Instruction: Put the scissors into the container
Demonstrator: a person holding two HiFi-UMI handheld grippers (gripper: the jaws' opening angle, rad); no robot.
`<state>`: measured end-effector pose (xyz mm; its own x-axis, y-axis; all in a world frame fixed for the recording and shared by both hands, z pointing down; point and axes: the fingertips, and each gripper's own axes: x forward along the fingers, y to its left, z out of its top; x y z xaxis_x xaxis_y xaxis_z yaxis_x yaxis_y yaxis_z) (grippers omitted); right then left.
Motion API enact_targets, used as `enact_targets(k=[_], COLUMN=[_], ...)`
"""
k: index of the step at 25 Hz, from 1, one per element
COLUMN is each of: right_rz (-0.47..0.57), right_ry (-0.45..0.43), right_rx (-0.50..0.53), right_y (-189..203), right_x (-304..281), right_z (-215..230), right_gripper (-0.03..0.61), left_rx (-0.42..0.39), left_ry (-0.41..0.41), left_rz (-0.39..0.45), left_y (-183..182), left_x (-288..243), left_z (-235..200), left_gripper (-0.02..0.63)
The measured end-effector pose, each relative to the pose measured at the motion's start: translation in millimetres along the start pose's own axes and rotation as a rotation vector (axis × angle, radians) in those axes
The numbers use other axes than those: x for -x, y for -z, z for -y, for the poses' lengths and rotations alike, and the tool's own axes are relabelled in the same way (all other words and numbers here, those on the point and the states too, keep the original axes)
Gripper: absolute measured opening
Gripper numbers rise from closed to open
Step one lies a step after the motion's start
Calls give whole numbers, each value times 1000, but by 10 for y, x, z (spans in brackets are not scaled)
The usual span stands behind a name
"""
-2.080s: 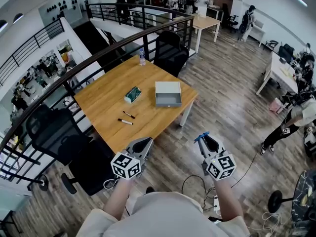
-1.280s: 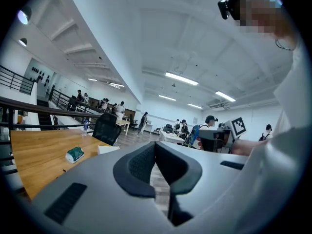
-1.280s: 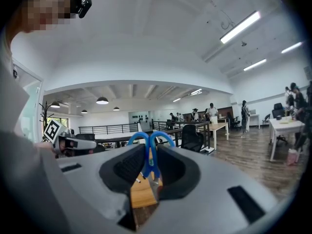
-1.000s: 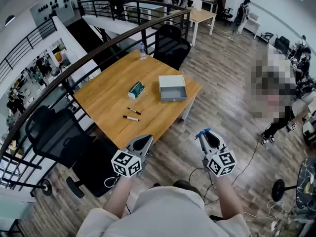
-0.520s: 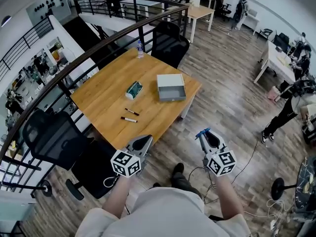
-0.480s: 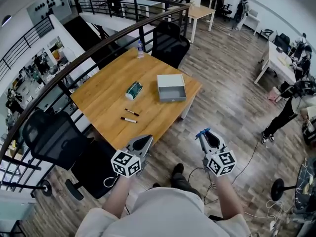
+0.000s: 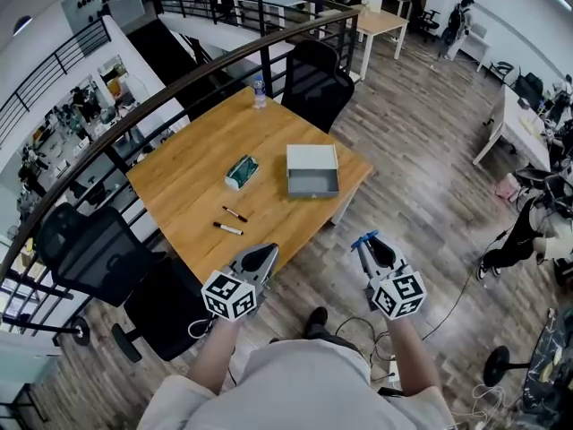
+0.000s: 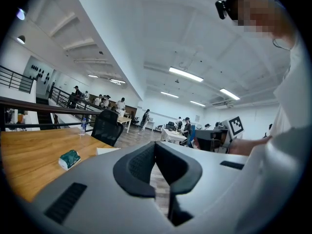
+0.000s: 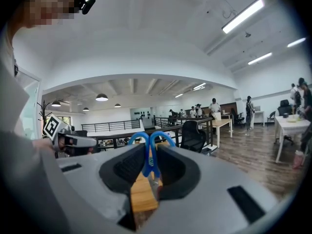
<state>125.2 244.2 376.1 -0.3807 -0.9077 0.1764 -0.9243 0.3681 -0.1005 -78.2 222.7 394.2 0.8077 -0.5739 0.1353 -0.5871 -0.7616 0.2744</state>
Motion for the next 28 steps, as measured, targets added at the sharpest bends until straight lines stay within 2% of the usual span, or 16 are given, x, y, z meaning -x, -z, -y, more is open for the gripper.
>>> enact_targets(k=[18,28], right_rz=[-24,-38], right_ry=[-117,-129], right_rx=[0,-12], right_y=[-110,-89], right_x=[-594,-797], right_z=[1399,1892], right_gripper=[83,83], left_rx=[8,16], left_ry=[-120,-143], left_rz=[7,-11], left_y=[-141,-122], left_x=[-1350,-1796], left_z=[-57,-85], left_gripper=[-8,-8])
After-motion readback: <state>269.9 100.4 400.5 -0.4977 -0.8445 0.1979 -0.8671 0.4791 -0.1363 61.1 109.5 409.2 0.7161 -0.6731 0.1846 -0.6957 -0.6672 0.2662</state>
